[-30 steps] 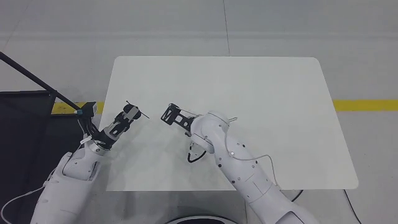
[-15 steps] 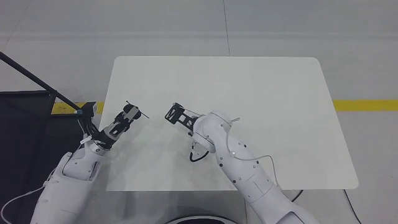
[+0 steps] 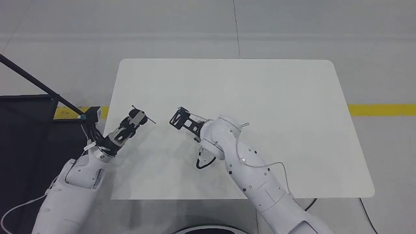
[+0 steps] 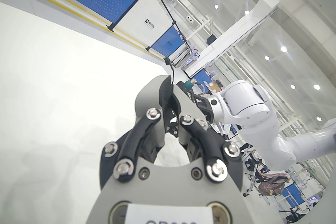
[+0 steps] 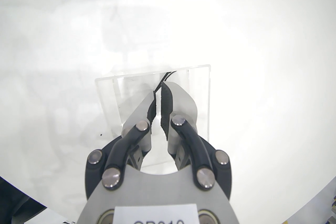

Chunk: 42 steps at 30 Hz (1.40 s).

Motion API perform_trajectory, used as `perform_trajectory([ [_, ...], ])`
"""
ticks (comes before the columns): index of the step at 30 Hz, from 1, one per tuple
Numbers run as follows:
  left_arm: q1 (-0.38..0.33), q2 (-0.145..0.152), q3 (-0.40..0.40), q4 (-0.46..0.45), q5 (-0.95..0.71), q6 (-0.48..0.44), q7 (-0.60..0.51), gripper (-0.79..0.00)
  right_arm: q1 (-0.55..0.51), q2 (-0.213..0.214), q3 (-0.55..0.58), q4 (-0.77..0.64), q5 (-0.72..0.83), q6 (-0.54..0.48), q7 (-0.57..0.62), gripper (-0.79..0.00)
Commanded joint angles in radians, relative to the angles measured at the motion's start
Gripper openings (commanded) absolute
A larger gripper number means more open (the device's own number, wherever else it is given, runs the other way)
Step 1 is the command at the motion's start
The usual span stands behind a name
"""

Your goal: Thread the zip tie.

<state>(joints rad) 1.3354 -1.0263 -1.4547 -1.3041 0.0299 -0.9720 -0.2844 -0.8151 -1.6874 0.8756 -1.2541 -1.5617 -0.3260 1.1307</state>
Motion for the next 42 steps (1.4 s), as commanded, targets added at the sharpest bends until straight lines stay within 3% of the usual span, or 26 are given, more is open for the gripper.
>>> perform_trajectory([
  [1,0.000,0.000,0.000,0.000,0.000,0.000,0.000,-0.785,0.003,-0.001,-0.002,0.004,0.003,-0.005,0.005,-0.683],
  [19,0.000,0.000,0.000,0.000,0.000,0.000,0.000,-0.785,0.016,-0.004,-0.015,0.033,0.029,-0.038,0.006,-0.693],
  [23,0.000,0.000,0.000,0.000,0.000,0.000,0.000,-0.785,0.023,-0.005,-0.018,0.042,0.032,-0.035,0.012,-0.785],
  [39,0.000,0.000,0.000,0.000,0.000,0.000,0.000,-0.785,-0.016,0.010,0.015,-0.031,0.014,-0.029,-0.004,-0.785],
  [40,0.000,0.000,0.000,0.000,0.000,0.000,0.000,-0.785,-0.015,0.010,0.015,-0.028,0.015,-0.031,0.002,-0.776],
  [42,0.000,0.000,0.000,0.000,0.000,0.000,0.000,-0.785,-0.012,0.010,0.015,-0.024,0.019,-0.033,0.006,-0.674],
])
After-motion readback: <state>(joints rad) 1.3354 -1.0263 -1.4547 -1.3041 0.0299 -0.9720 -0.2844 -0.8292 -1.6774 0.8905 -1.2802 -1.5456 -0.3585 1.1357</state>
